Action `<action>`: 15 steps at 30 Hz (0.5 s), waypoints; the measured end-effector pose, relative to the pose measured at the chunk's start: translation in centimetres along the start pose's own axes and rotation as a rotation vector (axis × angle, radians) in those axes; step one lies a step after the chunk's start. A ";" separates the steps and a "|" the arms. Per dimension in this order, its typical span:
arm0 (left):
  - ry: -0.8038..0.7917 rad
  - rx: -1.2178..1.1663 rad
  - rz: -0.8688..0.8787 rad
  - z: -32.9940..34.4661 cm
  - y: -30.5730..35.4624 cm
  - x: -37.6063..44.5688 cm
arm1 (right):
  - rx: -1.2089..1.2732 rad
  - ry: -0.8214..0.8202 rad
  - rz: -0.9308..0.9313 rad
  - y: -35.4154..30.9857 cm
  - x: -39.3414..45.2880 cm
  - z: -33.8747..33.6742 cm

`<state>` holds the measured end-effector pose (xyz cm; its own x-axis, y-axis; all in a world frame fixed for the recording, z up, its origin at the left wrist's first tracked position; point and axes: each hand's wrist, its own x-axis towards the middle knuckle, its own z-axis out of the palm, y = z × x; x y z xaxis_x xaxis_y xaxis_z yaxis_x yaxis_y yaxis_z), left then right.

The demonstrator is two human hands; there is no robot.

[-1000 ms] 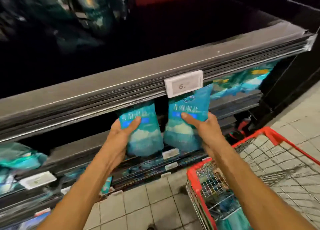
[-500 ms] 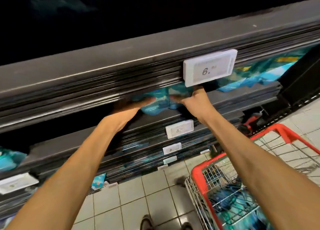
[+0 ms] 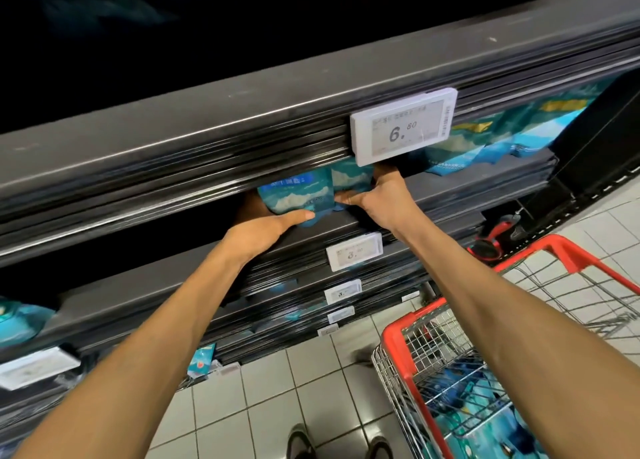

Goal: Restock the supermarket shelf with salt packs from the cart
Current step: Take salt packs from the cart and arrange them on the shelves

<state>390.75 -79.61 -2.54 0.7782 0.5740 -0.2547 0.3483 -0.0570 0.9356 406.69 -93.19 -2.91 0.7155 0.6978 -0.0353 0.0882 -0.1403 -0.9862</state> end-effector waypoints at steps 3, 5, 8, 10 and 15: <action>-0.017 0.041 -0.122 0.3 0.1 0.0 | -0.099 0.003 0.063 0.3 -0.1 -0.5; 0.024 0.119 -0.178 0.6 0.2 0.0 | -0.121 0.017 0.079 0.2 -0.2 -0.9; 0.035 0.128 -0.186 1.2 0.4 0.4 | -0.142 0.024 0.068 -0.1 -0.5 -1.5; 0.010 0.126 -0.203 1.6 0.6 0.6 | -0.166 0.018 0.082 -0.2 -0.7 -2.1; 0.085 0.260 -0.261 2.1 0.5 0.9 | -0.189 -0.014 0.090 -0.7 -1.4 -3.1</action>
<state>392.73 -80.84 -2.84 0.6034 0.6621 -0.4445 0.6586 -0.0996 0.7458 407.78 -96.26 -1.65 0.7170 0.6857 -0.1251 0.1539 -0.3308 -0.9311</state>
